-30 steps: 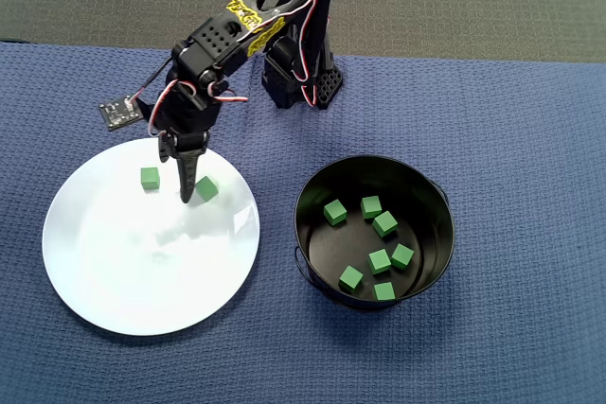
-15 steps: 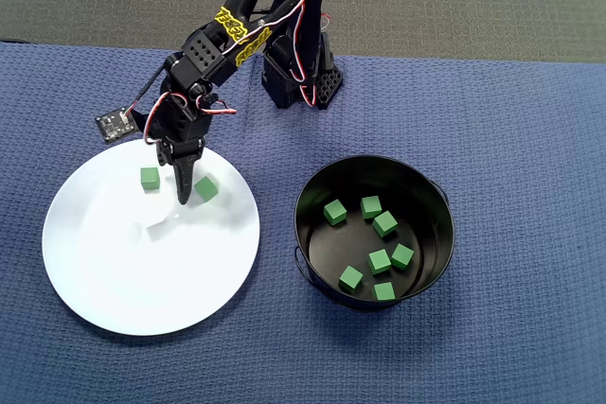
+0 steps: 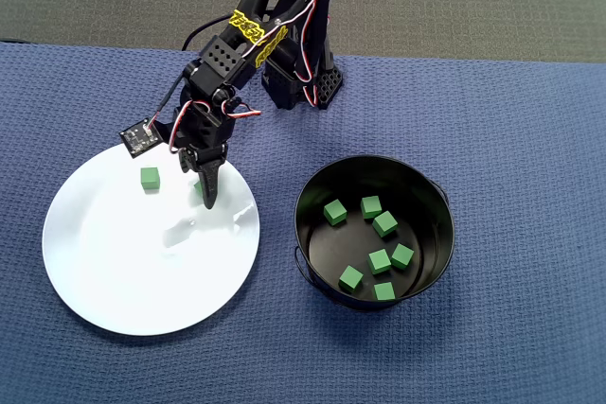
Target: Pick up the green cubes from the white plate and place them in the black recipient
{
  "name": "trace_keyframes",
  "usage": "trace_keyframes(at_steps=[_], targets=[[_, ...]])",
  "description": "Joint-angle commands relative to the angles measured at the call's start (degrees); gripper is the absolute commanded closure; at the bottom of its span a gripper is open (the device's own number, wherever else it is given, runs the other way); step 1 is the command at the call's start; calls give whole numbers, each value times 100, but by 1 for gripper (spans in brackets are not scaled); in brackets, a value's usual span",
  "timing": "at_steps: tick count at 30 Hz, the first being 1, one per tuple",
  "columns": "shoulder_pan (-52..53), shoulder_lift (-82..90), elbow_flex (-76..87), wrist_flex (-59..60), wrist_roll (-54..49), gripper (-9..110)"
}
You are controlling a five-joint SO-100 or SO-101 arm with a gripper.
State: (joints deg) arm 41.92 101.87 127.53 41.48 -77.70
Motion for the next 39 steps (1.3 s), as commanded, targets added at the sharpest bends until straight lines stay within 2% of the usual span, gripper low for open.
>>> trace_keyframes(at_steps=[1, 5, 23, 39], targets=[[-149, 369, 88, 35, 44, 72], [-176, 413, 431, -422, 53, 71], [-167, 26, 448, -809, 9, 81], [-202, 35, 606, -888, -9, 99]])
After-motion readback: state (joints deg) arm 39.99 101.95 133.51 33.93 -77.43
